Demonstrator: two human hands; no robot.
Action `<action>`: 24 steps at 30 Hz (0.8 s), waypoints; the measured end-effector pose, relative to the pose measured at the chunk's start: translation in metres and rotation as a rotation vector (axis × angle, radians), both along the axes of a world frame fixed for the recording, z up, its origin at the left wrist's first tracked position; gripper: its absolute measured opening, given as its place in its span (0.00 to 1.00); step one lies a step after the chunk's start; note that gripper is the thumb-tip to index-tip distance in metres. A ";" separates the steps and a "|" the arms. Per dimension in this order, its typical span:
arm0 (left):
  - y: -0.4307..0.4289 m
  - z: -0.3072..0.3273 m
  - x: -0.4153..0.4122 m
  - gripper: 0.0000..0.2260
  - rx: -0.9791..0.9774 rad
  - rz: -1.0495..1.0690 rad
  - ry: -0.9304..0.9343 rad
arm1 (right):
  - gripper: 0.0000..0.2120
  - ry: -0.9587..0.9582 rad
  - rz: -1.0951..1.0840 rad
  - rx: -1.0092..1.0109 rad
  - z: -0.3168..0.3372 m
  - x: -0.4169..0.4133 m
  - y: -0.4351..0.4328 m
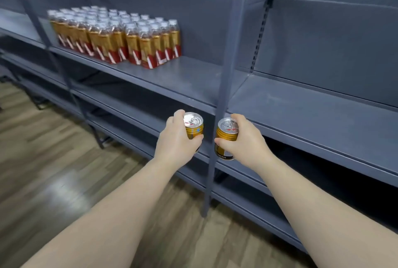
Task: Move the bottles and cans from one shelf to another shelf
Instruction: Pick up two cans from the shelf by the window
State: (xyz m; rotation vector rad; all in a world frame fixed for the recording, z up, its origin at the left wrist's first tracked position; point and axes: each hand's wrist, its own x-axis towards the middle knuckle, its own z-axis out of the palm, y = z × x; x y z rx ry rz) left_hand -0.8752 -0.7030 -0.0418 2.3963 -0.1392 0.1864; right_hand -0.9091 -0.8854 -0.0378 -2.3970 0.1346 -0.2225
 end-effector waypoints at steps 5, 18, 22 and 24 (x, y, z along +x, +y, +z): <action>0.047 -0.006 0.023 0.28 -0.014 0.051 0.007 | 0.37 0.011 0.058 -0.007 -0.005 0.035 0.044; 0.080 0.009 0.147 0.28 -0.001 0.153 -0.026 | 0.38 -0.045 0.124 0.033 0.007 0.183 0.088; 0.072 0.017 0.194 0.29 -0.005 0.141 -0.037 | 0.38 -0.050 0.099 0.057 0.017 0.229 0.083; 0.067 0.019 0.217 0.29 -0.014 0.130 -0.056 | 0.38 -0.048 0.068 0.064 0.020 0.250 0.081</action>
